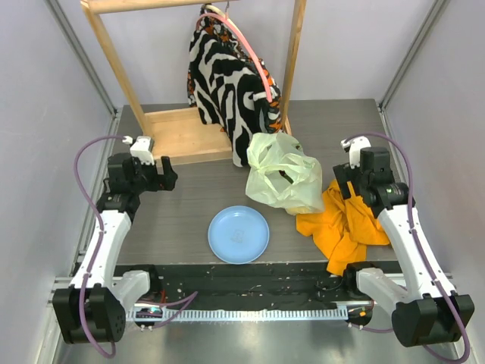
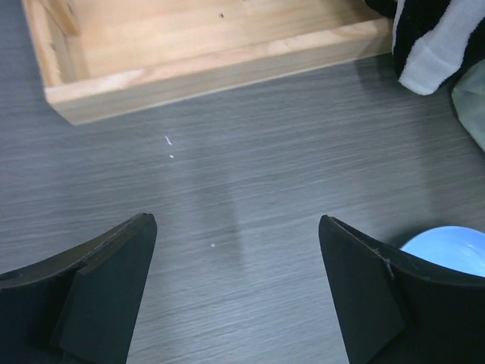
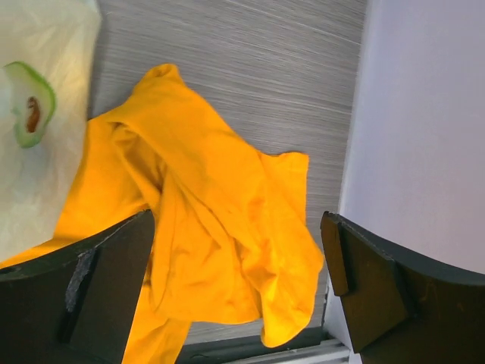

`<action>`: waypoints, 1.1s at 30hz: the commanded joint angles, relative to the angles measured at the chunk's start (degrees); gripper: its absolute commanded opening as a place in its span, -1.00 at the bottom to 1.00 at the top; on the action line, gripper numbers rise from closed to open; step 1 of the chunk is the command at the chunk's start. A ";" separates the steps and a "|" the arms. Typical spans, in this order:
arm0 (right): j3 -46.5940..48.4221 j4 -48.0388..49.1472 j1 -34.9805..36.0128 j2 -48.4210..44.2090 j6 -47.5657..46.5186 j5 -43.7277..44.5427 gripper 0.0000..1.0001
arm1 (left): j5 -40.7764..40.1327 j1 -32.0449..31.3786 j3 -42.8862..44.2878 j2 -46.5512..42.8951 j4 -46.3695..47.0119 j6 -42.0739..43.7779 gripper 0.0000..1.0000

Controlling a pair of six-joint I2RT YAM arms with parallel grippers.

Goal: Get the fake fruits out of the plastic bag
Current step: Move the distractor to the center of the board.

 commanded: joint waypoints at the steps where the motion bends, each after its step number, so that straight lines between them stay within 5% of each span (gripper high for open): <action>1: 1.00 -0.23 0.08 0.45 -2.43 -10.71 0.99 | 2.23 -0.02 4.56 2.39 -1.87 -3.41 0.75; 2: 1.34 0.30 0.08 1.33 -3.49 -12.58 0.99 | 1.88 0.07 5.00 3.09 -1.88 -2.98 0.62; 4: 3.53 0.66 0.08 4.83 -5.25 -20.03 0.99 | 2.13 -0.02 6.23 4.41 -1.87 -0.18 0.01; 6: 7.21 1.18 0.17 7.91 -3.86 -23.05 0.93 | 3.80 -0.11 7.46 7.91 -3.53 2.99 -0.99; 14: 17.43 -1.27 0.17 20.41 6.34 -22.72 0.77 | 3.99 -1.69 18.95 28.21 -8.81 20.22 -1.00; 23: 10.75 -5.84 0.08 17.16 3.00 -16.47 0.76 | -3.22 -5.91 32.32 50.36 -7.15 19.70 -1.00; 33: 10.40 -6.20 0.08 18.56 3.09 -16.47 0.77 | -6.91 -9.25 58.34 70.67 -9.52 19.61 -1.00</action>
